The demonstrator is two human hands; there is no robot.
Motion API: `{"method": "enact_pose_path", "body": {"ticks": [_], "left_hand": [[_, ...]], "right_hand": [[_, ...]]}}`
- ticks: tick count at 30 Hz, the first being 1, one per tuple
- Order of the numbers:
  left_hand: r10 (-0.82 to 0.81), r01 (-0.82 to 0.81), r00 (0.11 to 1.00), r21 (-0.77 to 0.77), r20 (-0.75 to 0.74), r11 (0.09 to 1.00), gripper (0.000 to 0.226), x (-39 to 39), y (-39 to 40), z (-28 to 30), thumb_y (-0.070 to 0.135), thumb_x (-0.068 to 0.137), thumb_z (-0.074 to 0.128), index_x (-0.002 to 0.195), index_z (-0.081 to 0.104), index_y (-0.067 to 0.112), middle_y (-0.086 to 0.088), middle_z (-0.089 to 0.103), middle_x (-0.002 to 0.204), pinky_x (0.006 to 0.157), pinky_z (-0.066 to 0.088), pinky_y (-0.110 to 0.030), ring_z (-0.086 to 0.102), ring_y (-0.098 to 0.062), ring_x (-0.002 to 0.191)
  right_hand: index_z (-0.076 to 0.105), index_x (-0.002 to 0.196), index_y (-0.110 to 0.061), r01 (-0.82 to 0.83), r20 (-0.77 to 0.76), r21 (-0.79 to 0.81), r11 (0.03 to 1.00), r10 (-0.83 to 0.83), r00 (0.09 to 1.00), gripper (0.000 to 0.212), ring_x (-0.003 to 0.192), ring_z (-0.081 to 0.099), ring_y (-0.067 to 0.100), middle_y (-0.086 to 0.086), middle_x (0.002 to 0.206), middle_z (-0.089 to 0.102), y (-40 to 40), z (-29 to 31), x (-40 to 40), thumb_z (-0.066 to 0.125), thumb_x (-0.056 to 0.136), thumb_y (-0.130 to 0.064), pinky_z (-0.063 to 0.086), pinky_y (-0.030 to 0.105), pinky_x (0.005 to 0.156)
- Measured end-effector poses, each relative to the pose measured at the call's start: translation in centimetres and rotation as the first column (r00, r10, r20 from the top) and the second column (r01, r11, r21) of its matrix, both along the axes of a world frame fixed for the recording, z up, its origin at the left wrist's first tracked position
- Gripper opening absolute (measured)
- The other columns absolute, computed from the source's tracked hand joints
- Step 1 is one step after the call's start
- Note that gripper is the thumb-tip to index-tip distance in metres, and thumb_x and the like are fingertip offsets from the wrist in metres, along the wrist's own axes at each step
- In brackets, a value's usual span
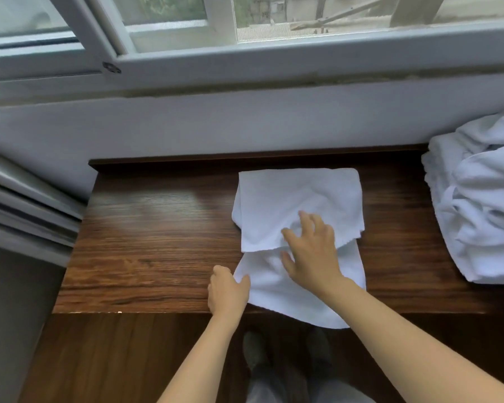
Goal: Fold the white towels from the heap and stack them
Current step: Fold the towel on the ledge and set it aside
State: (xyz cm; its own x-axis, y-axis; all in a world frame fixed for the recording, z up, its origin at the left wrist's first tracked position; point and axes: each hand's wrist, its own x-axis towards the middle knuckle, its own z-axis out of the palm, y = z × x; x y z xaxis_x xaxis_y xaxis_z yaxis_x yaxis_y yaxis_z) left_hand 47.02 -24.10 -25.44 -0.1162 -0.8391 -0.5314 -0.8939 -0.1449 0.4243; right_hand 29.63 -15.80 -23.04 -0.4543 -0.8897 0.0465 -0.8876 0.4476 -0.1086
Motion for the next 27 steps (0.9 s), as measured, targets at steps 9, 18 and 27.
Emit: {"method": "enact_pose_path", "body": {"ticks": [9, 18, 27], "left_hand": [[0.233, -0.182, 0.841, 0.151, -0.489, 0.972, 0.021, -1.8, -2.4, 2.0, 0.034, 0.096, 0.062, 0.095, 0.061, 0.013, -0.012, 0.07, 0.092, 0.058, 0.06, -0.037, 0.068, -0.025, 0.072], [0.356, -0.382, 0.613, 0.13, -0.706, 0.915, 0.011, -4.9, -3.5, 5.1, 0.015, 0.094, 0.069, 0.101, 0.062, 0.019, -0.004, 0.076, 0.083, 0.073, 0.064, -0.041, 0.075, -0.016, 0.078], [0.677, -0.42, 0.315, 0.542, -0.665, 0.728, 0.015, -4.9, -3.2, 6.3, 0.004, 0.101, 0.058, 0.115, 0.061, 0.007, -0.018, 0.074, 0.103, 0.072, 0.063, -0.033, 0.077, -0.022, 0.089]], "right_hand": [[0.065, 0.082, -0.013, -0.104, 0.37, -0.269, 0.958, 0.202, 0.907, 0.011, 0.07, 0.058, 0.024, -0.001, 0.074, 0.062, -6.7, -0.9, 2.7, 0.065, 0.092, -0.011, 0.043, 0.033, 0.067], [0.073, 0.091, -0.01, -0.028, 0.409, -0.487, 0.873, 0.256, 0.876, 0.01, 0.073, 0.059, 0.017, 0.001, 0.081, 0.068, -6.6, 1.2, 1.2, 0.068, 0.095, -0.018, 0.049, 0.028, 0.066], [0.072, 0.084, -0.009, -0.097, 0.309, -0.55, 0.829, 0.31, 0.899, 0.019, 0.066, 0.054, 0.022, 0.004, 0.072, 0.058, -4.9, 0.9, 3.1, 0.058, 0.093, -0.016, 0.052, 0.036, 0.061]]}}
